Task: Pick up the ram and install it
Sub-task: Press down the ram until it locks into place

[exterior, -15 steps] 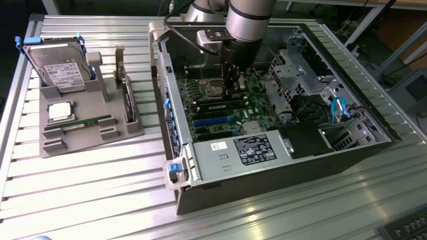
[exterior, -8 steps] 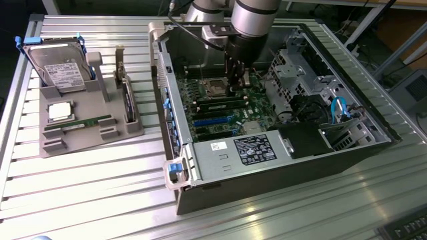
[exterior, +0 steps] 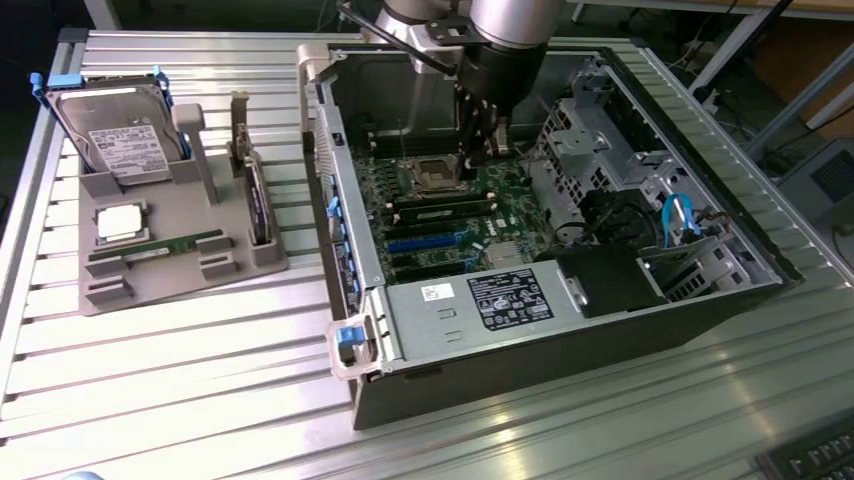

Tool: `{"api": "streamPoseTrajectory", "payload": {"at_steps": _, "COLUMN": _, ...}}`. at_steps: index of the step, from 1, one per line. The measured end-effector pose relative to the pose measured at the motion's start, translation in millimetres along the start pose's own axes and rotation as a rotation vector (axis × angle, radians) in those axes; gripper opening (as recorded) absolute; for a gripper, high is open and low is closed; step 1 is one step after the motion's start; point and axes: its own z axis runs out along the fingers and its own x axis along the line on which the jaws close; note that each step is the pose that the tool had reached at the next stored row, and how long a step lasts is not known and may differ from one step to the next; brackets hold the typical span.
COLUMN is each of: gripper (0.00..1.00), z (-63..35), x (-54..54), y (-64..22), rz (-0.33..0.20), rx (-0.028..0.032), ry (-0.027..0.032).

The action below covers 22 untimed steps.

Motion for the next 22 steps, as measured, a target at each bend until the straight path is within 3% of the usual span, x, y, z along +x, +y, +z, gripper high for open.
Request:
{"api": "streamPoseTrajectory", "payload": {"at_steps": 15, "gripper": 0.11, "z": -0.1, "x": 0.1, "y": -0.5, "rz": 0.002, "rx": -0.0004, "ry": 0.0002}}
{"api": "streamPoseTrajectory", "payload": {"at_steps": 17, "gripper": 0.11, "z": -0.1, "x": 0.1, "y": -0.5, "rz": 0.049, "rx": -0.0032, "ry": 0.0008}}
{"api": "streamPoseTrajectory", "payload": {"at_steps": 19, "gripper": 0.11, "z": -0.1, "x": 0.1, "y": -0.5, "rz": 0.140, "rx": -0.0089, "ry": 0.0020}}
{"api": "streamPoseTrajectory", "payload": {"at_steps": 22, "gripper": 0.11, "z": -0.1, "x": 0.1, "y": -0.5, "rz": 0.213, "rx": -0.0134, "ry": 0.0029}}
